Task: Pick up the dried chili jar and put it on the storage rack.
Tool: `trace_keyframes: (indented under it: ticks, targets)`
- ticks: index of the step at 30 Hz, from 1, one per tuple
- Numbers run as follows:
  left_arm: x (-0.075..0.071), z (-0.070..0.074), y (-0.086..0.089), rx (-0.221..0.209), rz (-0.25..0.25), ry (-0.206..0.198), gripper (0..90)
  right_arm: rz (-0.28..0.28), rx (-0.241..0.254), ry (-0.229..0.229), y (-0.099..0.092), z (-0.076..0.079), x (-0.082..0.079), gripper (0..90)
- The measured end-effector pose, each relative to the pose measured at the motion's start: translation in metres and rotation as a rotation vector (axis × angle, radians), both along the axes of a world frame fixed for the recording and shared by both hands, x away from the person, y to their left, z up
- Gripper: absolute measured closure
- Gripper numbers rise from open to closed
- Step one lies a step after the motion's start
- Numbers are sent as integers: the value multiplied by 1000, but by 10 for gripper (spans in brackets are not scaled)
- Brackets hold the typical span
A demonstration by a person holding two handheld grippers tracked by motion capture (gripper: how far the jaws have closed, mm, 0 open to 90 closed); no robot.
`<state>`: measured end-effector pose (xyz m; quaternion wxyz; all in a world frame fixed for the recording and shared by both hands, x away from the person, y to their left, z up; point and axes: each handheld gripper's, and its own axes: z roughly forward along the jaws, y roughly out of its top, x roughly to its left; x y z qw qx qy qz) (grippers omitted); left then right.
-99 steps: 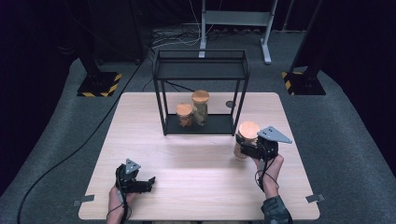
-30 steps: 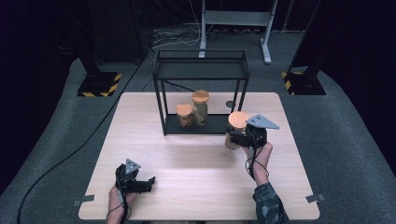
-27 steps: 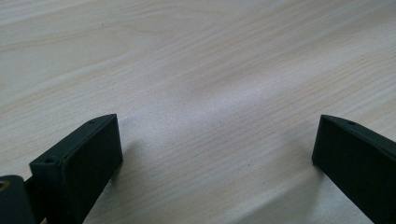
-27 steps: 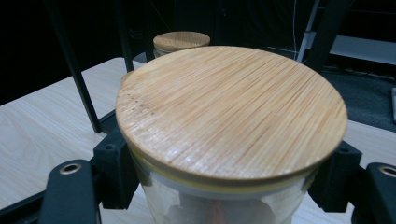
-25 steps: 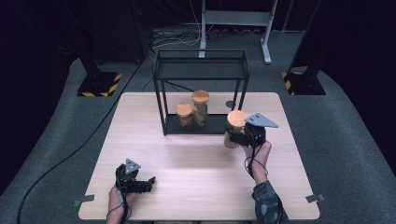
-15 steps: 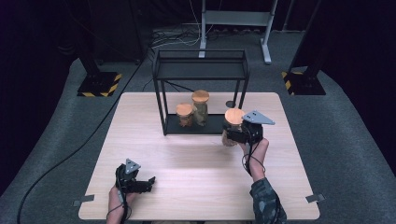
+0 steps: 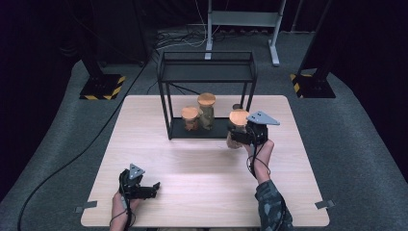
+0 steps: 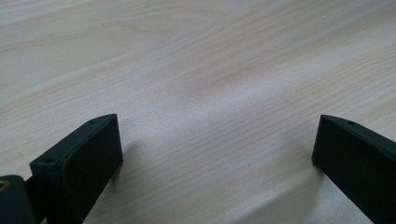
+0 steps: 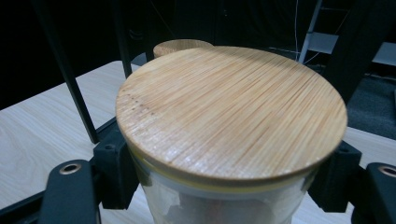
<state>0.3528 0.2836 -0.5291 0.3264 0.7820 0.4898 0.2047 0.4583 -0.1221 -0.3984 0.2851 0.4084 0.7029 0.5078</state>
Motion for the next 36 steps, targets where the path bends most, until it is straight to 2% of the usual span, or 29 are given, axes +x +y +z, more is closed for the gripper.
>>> trace_keyframes:
  ticks: [20,36]
  targets:
    - [0,0,0,-1,1,-2,13,-8,-5,6,17,1,18,240]
    - [0,0,0,-1,1,-3,13,-23,-4,37,32,-8,39,240]
